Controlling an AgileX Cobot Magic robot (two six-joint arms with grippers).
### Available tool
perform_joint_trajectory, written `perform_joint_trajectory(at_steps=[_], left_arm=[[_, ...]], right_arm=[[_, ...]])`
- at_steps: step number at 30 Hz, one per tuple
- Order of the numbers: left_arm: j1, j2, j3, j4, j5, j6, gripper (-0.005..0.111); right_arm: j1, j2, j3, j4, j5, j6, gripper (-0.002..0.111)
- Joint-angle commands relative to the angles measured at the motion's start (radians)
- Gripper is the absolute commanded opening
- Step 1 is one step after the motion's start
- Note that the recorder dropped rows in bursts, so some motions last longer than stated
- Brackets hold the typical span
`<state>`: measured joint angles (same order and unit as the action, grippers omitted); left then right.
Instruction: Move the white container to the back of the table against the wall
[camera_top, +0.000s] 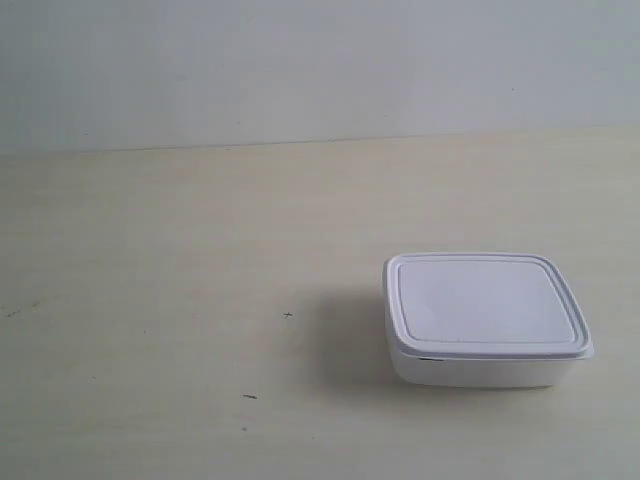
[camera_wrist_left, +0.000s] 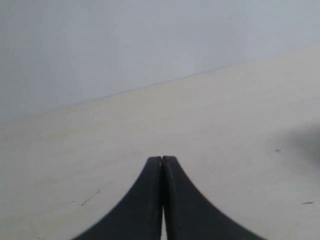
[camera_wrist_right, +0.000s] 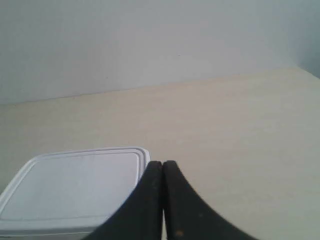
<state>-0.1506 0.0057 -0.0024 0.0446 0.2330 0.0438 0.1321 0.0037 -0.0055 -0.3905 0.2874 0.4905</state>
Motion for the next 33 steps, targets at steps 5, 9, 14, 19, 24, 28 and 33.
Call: perform_joint_trajectory(at_steps=[5, 9, 14, 19, 24, 28, 33], left_arm=[[0.003, -0.006, 0.002, -0.006, -0.051, 0.005, 0.0], [0.003, -0.006, 0.002, -0.006, -0.061, 0.005, 0.0], [0.003, -0.006, 0.002, -0.006, -0.082, 0.0, 0.0], [0.003, -0.006, 0.002, -0.006, -0.166, -0.075, 0.0], [0.003, -0.006, 0.002, -0.006, -0.242, -0.184, 0.0], [0.003, -0.006, 0.002, -0.006, -0.259, -0.494, 0.0], [0.001, -0.006, 0.002, -0.006, -0.331, -0.586, 0.0]], right_arm=[[-0.007, -0.004, 0.006, -0.001, -0.028, 0.015, 0.0], [-0.007, -0.004, 0.006, -0.037, -0.03, -0.001, 0.0], [-0.007, -0.004, 0.006, -0.122, -0.082, -0.001, 0.0], [-0.007, -0.004, 0.006, -0.114, -0.249, 0.009, 0.0], [-0.007, -0.004, 0.006, -0.088, -0.362, 0.027, 0.0], [-0.007, -0.004, 0.006, 0.094, -0.336, 0.111, 0.0], [-0.007, -0.004, 0.006, 0.126, -0.31, 0.132, 0.0]])
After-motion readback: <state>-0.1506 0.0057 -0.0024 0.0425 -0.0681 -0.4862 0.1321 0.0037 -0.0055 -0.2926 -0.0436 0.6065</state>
